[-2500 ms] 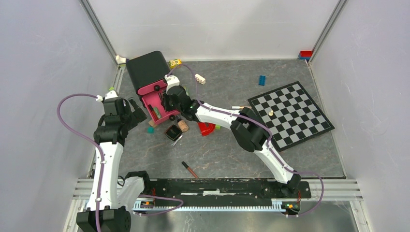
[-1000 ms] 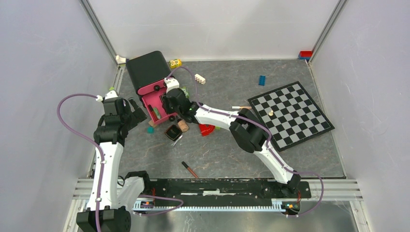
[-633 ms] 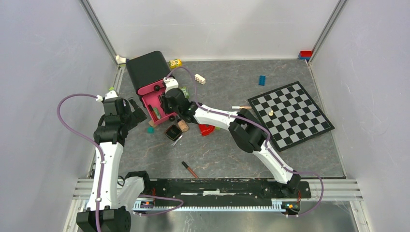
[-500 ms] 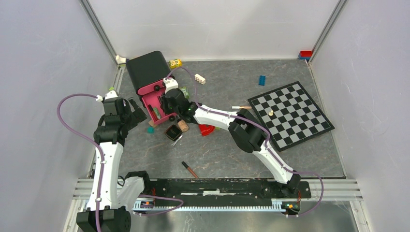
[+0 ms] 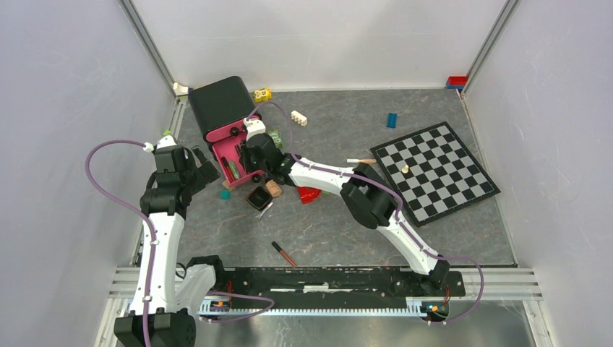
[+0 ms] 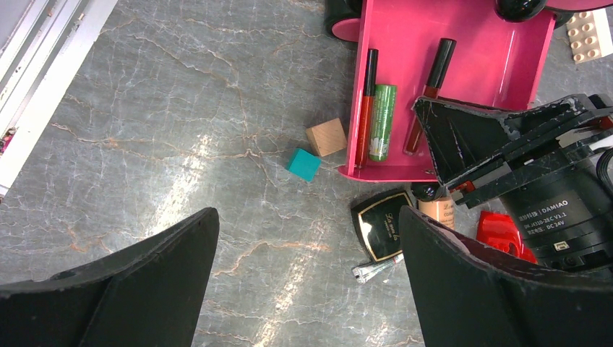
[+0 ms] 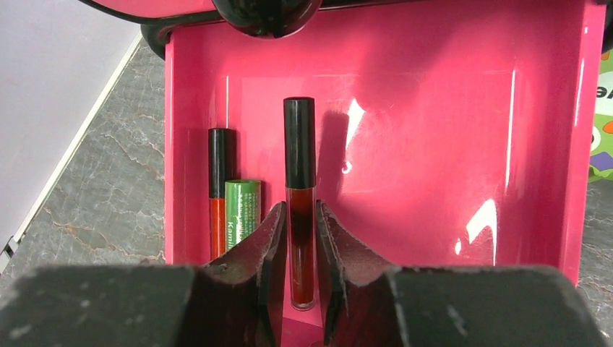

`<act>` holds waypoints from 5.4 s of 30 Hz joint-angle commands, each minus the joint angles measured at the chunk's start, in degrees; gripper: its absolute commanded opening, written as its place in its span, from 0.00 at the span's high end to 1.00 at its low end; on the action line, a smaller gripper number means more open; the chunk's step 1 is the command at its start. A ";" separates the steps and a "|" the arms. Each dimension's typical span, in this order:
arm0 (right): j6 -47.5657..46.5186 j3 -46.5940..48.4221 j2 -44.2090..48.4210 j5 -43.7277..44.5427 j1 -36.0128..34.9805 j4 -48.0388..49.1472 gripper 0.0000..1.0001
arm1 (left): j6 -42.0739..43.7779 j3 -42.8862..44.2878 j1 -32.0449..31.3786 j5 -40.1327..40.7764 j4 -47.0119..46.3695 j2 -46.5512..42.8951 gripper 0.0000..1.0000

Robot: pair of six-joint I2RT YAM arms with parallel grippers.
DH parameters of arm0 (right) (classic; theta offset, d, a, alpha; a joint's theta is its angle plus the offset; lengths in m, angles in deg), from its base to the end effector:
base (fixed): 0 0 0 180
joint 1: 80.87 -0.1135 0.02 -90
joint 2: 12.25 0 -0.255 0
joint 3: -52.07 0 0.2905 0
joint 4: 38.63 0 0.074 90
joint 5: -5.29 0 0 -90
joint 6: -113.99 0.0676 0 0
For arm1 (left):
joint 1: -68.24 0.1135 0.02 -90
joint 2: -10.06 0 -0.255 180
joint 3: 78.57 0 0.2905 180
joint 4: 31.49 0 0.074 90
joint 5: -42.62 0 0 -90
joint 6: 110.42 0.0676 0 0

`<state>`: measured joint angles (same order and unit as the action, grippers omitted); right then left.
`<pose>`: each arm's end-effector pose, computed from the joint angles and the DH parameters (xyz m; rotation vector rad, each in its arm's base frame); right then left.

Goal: Organize the makeup
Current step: Place the lipstick in the drawer, then pick up the lipstick at the center of the board, then place the lipstick in the drawer.

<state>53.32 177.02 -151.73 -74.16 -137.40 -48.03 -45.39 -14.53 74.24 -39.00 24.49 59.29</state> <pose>0.3542 0.5132 0.1493 -0.3649 2.0354 0.7747 0.2380 0.0349 0.2881 -0.6814 2.1758 -0.0058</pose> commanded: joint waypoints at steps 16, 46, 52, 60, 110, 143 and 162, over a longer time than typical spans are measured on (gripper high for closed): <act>-3.65 -4.16 8.60 2.32 -0.25 3.92 0.69 | 0.67 0.27 0.07 -0.11 -1.68 -0.81 0.00; -7.75 -55.45 48.98 2.63 -6.47 0.46 0.61 | 0.54 0.27 0.07 -0.31 -1.80 -0.28 0.00; -2.00 -56.37 46.22 0.35 -13.75 -2.22 0.58 | 0.54 0.25 0.05 -0.20 -1.78 -0.04 0.00; -0.62 -49.86 39.43 0.72 -19.45 -11.73 0.56 | 0.54 0.27 0.07 -0.49 -1.78 0.11 0.00; -7.01 -41.52 35.60 0.35 -11.52 -18.08 0.90 | 0.55 0.26 0.06 -0.51 -1.86 -0.39 0.00; -0.96 -1.58 11.24 -10.02 5.08 -7.18 0.92 | 0.58 0.26 0.13 -0.30 -1.79 -0.44 0.00; 1.42 2.60 4.42 -9.36 6.12 -2.96 0.93 | 0.54 0.28 0.03 -0.54 -1.83 -0.20 0.00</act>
<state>53.77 176.32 -146.68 -83.82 -131.68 -53.98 -45.39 -14.53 74.24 -39.00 24.47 59.40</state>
